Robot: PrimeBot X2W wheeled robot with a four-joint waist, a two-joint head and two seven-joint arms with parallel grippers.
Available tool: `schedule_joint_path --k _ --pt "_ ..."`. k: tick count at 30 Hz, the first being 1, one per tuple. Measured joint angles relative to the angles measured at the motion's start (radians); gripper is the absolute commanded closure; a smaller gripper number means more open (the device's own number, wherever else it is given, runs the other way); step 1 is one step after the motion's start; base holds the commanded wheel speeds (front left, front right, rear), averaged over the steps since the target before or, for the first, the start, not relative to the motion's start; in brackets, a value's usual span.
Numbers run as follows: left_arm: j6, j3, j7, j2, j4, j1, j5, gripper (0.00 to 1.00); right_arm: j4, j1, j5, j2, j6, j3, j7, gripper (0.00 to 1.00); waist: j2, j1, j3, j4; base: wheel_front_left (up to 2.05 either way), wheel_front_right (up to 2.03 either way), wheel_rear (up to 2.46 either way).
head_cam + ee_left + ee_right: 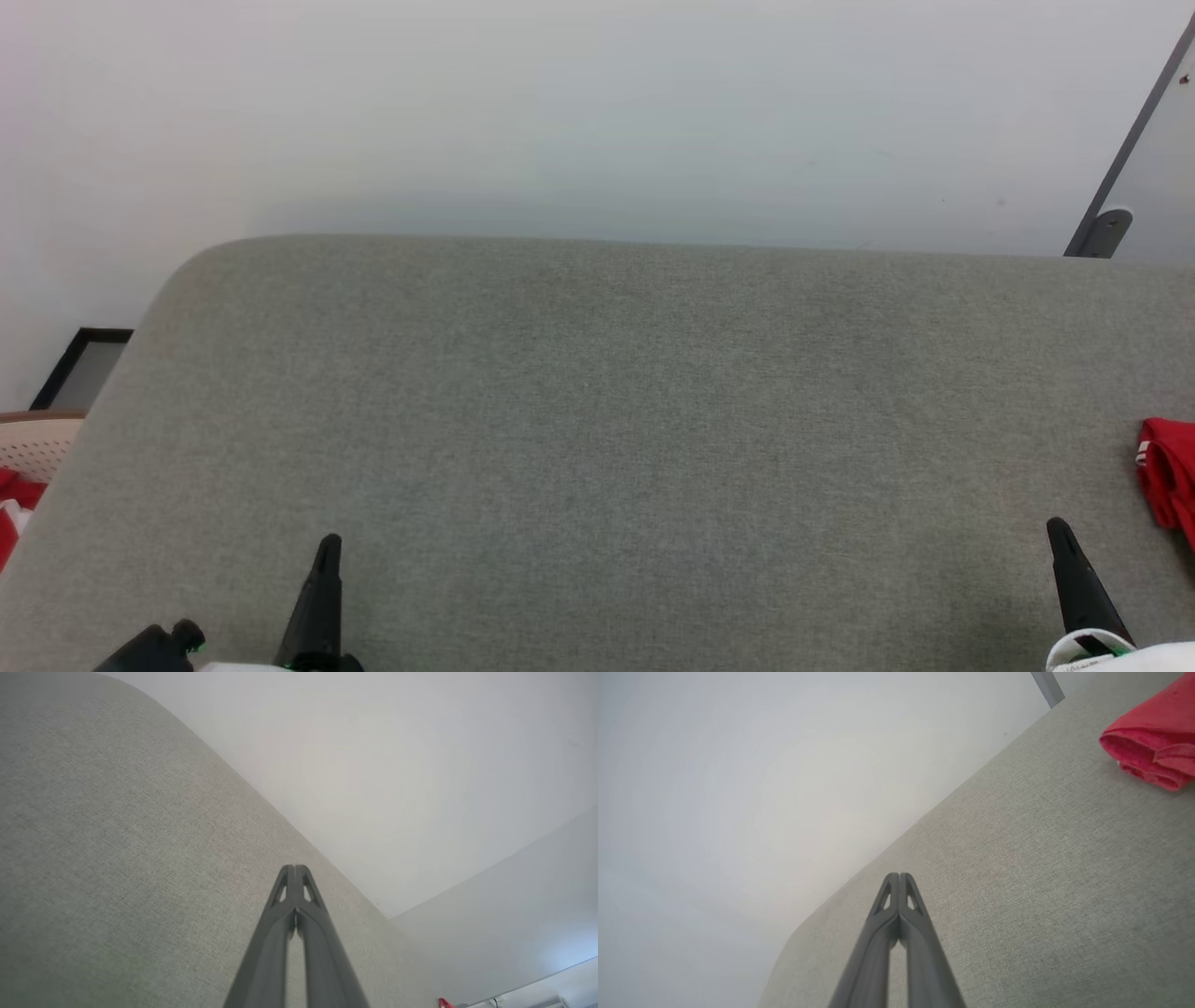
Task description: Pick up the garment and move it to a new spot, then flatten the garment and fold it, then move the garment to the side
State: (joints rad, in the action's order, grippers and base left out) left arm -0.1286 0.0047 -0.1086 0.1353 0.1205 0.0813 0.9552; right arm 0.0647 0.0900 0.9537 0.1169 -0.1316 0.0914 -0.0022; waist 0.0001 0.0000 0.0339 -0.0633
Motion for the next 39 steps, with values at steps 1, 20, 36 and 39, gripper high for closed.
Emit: schedule_joint_path --k 1,20,36,39 --pt "0.0 0.001 0.003 -0.001 0.002 -0.002 0.011 1.0 0.003 -0.003 0.015 -0.001 0.0 0.0 0.002 1.0 0.0 0.0 0.0 0.001 0.0 0.0 0.0" --pt "0.0 0.022 0.058 -0.016 0.039 -0.055 0.212 1.0 0.056 -0.06 0.207 -0.019 0.0 0.002 0.033 1.0 0.0 0.0001 -0.009 0.015 0.0 0.0 0.0" --pt "0.0 0.038 0.1 -0.031 0.064 -0.094 0.353 1.0 0.093 -0.102 0.343 -0.03 0.0 0.005 0.056 1.0 0.0 0.0001 -0.016 0.027 0.0 0.0 0.0" --pt "0.0 0.041 0.109 -0.034 0.068 -0.101 0.376 1.0 0.101 -0.102 0.365 -0.032 0.0 0.006 0.06 1.0 0.0 0.0001 -0.017 0.029 0.0 0.0 0.0"
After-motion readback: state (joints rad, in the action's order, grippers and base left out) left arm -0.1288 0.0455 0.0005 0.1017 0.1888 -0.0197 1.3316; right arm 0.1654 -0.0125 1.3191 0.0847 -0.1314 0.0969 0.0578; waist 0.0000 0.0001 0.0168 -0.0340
